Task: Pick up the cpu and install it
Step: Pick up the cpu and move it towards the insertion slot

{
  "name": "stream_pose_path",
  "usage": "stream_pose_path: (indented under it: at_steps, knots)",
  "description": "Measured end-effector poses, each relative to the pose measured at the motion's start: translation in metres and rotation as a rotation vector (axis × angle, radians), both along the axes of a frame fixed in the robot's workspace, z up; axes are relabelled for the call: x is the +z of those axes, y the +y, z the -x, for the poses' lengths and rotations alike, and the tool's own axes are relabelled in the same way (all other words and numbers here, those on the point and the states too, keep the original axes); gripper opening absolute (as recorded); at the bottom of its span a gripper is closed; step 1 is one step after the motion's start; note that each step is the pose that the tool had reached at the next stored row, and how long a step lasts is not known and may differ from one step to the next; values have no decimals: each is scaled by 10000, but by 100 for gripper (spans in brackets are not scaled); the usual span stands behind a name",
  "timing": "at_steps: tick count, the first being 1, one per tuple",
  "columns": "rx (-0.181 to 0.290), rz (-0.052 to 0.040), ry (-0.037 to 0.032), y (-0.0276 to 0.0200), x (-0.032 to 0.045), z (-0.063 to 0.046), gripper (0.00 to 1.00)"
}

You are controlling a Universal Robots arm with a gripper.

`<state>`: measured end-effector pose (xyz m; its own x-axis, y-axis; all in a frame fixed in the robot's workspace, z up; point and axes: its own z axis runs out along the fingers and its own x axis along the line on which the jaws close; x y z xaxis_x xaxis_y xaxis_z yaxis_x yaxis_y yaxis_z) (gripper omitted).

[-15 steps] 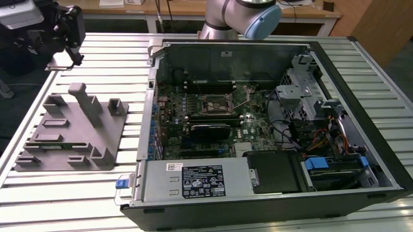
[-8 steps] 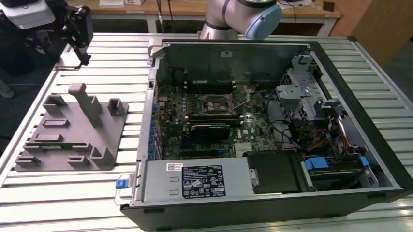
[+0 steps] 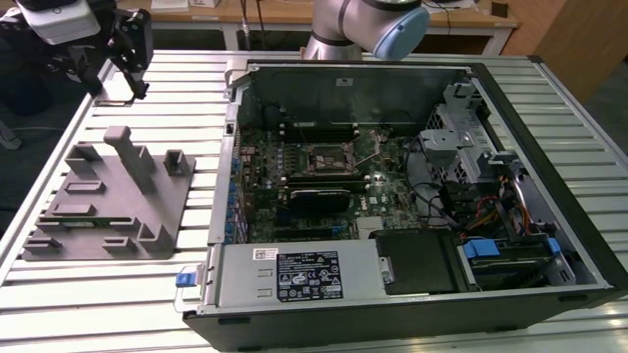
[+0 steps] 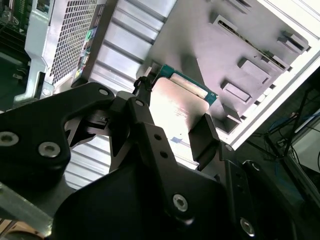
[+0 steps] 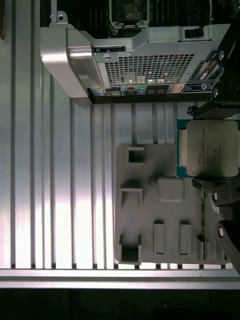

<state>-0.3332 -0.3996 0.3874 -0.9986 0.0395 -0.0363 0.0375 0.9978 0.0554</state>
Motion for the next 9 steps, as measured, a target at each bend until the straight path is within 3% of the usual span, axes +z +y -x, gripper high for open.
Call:
stream_pose_path:
  at_steps: [9]
  knots:
    - [0, 0, 0, 6, 0, -130, 55]
